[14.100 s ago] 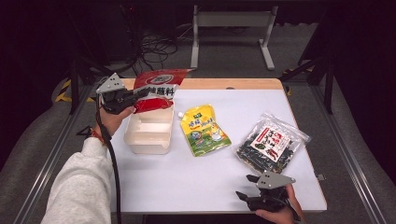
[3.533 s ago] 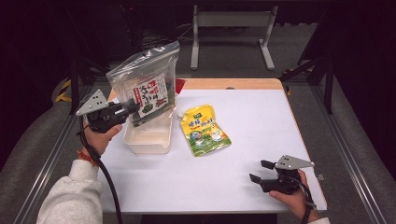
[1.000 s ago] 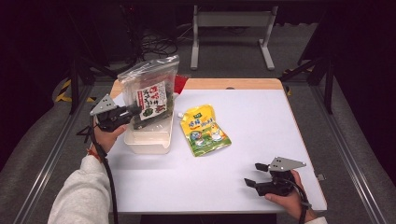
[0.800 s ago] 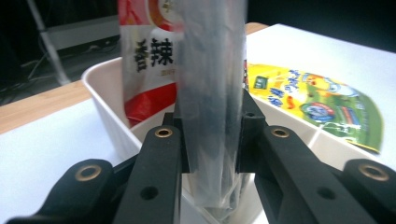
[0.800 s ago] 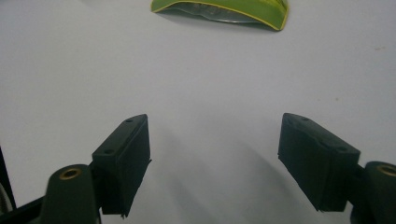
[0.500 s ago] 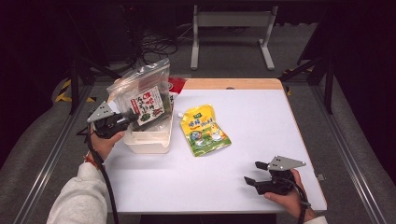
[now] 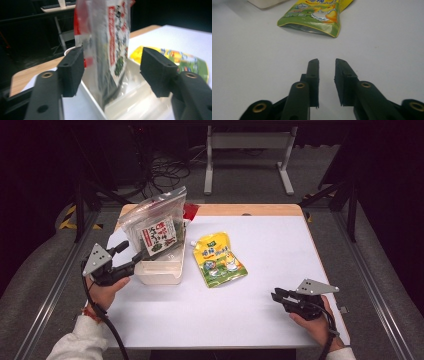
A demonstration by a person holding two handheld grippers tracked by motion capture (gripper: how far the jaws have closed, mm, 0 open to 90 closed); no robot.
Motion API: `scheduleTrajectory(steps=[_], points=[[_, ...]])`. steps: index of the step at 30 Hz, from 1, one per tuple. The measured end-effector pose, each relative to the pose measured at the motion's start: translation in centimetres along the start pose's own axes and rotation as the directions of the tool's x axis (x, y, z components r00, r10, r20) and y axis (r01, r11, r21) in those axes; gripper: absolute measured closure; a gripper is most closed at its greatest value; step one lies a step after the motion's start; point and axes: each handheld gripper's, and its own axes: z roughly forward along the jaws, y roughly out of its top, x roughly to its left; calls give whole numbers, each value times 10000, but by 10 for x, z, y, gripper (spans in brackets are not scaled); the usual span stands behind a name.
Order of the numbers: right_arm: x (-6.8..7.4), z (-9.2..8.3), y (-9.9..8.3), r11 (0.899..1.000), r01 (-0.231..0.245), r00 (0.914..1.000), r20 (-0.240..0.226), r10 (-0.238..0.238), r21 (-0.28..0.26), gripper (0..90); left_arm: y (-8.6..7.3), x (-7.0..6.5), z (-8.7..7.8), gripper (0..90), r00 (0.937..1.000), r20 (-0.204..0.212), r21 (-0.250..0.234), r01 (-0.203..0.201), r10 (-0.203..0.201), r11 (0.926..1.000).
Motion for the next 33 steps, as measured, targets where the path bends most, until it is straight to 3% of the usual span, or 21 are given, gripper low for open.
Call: scheduleTrajectory(steps=[4,6,10,13,16,19,22,23,26,29,31,33], points=[[-1,9,9,9999,107,9999,45,-107,43,752,-6,-16,-14,272,9992,398,473,0,-19,9989],[0,14,15,9998,213,9997,83,-213,-10,724,-11,-26,-20,250,9979,535,785,-410,369,9961],[0,25,26,9992,401,9991,131,-400,-42,682,-20,-41,-27,197,9934,1135,1271,-286,141,9915],[0,32,34,9986,527,9984,-204,-528,-41,709,-30,-51,-28,179,9864,1636,1775,-443,149,9831],[-1,43,43,9969,786,9962,-385,-785,9,737,-41,-59,-24,179,9763,2159,2376,-649,125,9692],[-5,58,52,9985,543,9979,-345,-542,-1,684,-47,-67,-19,177,9678,2501,2841,-1014,285,9534],[-8,73,58,9992,365,9988,-335,-360,135,628,-49,-73,-17,174,9581,2856,2975,-1099,214,9484],[-9,78,60,9994,306,9989,-373,-300,139,621,-50,-76,-16,173,9522,3038,3043,-1269,301,9441],[-11,95,65,9989,215,9989,-432,-197,407,546,-52,-81,-14,171,9436,3286,3164,-1500,401,9367],[-14,109,69,9988,-34,9985,-543,60,486,487,-53,-83,-12,167,9417,3337,3296,-1602,440,9304],[-17,118,70,9976,-123,9982,-578,163,682,469,-53,-83,-11,167,9383,3444,3300,-1510,301,9318],[-21,128,71,9957,-269,9988,-376,303,891,419,-53,-84,-9,164,9401,3401,3344,-1439,232,9314]])
